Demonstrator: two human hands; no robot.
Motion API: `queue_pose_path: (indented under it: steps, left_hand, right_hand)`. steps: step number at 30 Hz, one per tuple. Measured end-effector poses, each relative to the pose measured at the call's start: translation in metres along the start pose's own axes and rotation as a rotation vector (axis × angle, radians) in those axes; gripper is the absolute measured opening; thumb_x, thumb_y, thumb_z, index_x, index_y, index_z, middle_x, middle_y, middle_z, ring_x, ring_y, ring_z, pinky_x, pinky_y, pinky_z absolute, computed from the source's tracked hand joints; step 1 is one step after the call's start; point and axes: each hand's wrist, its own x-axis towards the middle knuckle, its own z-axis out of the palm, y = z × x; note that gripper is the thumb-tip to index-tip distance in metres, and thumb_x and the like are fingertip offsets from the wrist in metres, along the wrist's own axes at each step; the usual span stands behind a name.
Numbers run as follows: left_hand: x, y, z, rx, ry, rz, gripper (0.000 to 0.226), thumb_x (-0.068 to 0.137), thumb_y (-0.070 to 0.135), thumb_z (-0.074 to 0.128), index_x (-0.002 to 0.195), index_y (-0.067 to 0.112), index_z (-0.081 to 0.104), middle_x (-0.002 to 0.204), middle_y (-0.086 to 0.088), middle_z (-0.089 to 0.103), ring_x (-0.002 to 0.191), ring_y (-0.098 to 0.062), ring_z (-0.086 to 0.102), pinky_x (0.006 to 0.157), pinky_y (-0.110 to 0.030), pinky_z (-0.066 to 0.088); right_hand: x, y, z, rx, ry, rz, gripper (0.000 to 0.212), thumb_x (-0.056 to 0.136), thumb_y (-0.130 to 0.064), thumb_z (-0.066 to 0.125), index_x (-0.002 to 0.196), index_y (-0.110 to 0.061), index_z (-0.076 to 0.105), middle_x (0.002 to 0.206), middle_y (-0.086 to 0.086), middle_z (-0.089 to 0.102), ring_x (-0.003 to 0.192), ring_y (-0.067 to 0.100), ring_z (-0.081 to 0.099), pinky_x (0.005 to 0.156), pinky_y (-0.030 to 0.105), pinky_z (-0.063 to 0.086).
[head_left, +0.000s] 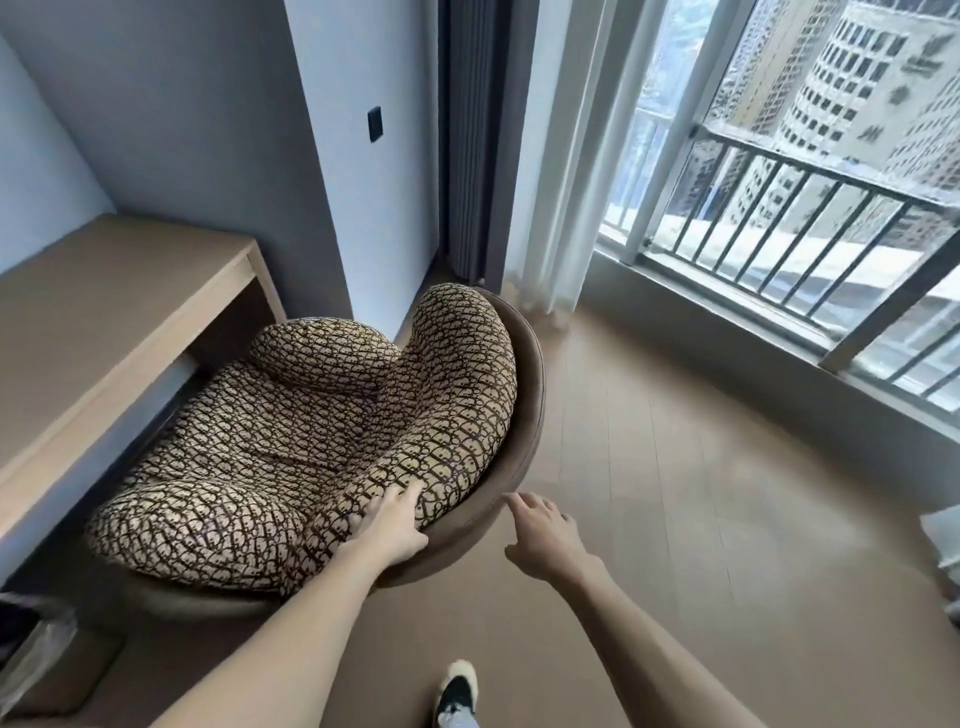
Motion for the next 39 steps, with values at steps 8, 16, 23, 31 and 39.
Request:
queue_pose_path:
  steps: [8, 16, 23, 31, 39]
  left_hand:
    - [0.118, 0.06, 0.0, -0.077, 0.128, -0.016, 0.105, 0.08, 0.047, 0.076, 0.158, 0.04, 0.006, 0.168, -0.006, 0.015, 0.153, -0.03, 0.015, 0.12, -0.064, 0.016]
    - [0.233, 0.105, -0.004, -0.203, 0.128, -0.123, 0.13, 0.064, 0.077, 0.075, 0.156, 0.045, -0.011, 0.171, -0.008, 0.001, 0.156, -0.035, 0.004, 0.121, -0.069, 0.002]
    - [0.254, 0.114, 0.001, -0.231, 0.111, -0.229, 0.13, 0.061, 0.082, 0.071, 0.154, 0.049, -0.014, 0.171, -0.006, 0.006, 0.157, -0.031, 0.005, 0.12, -0.065, -0.006]
    - [0.238, 0.141, 0.014, -0.242, 0.259, -0.371, 0.112, 0.073, 0.076, 0.066, 0.159, 0.042, 0.002, 0.171, 0.004, 0.006, 0.157, -0.027, 0.002, 0.124, -0.058, -0.009]
    - [0.217, 0.221, 0.049, -0.207, 0.58, -0.782, 0.087, 0.092, 0.063, 0.049, 0.16, 0.041, -0.001, 0.171, 0.009, -0.004, 0.158, -0.025, -0.008, 0.127, -0.051, -0.006]
  right_hand:
    - [0.1, 0.065, -0.047, -0.115, -0.053, -0.072, 0.073, 0.086, -0.018, 0.059, 0.153, -0.025, 0.032, 0.155, 0.002, 0.04, 0.146, 0.027, 0.034, 0.112, 0.049, 0.038]
    - [0.253, 0.109, -0.123, -0.27, -0.103, -0.209, 0.072, 0.087, -0.016, 0.06, 0.153, -0.026, 0.032, 0.153, 0.002, 0.042, 0.144, 0.028, 0.037, 0.111, 0.051, 0.041]
    - [0.353, 0.091, -0.159, -0.349, -0.128, -0.397, 0.079, 0.086, -0.011, 0.057, 0.156, -0.031, 0.027, 0.161, 0.001, 0.034, 0.147, 0.027, 0.035, 0.112, 0.053, 0.042]
    - [0.431, 0.07, -0.155, -0.534, -0.176, -0.864, 0.084, 0.088, -0.06, 0.062, 0.158, -0.04, 0.021, 0.17, -0.003, 0.016, 0.156, 0.024, 0.016, 0.121, 0.059, 0.026]
    - [0.471, 0.116, -0.147, -0.561, -0.233, -1.206, 0.102, 0.082, -0.072, 0.058, 0.157, -0.048, -0.007, 0.171, -0.012, 0.002, 0.158, 0.013, -0.006, 0.122, 0.061, 0.007]
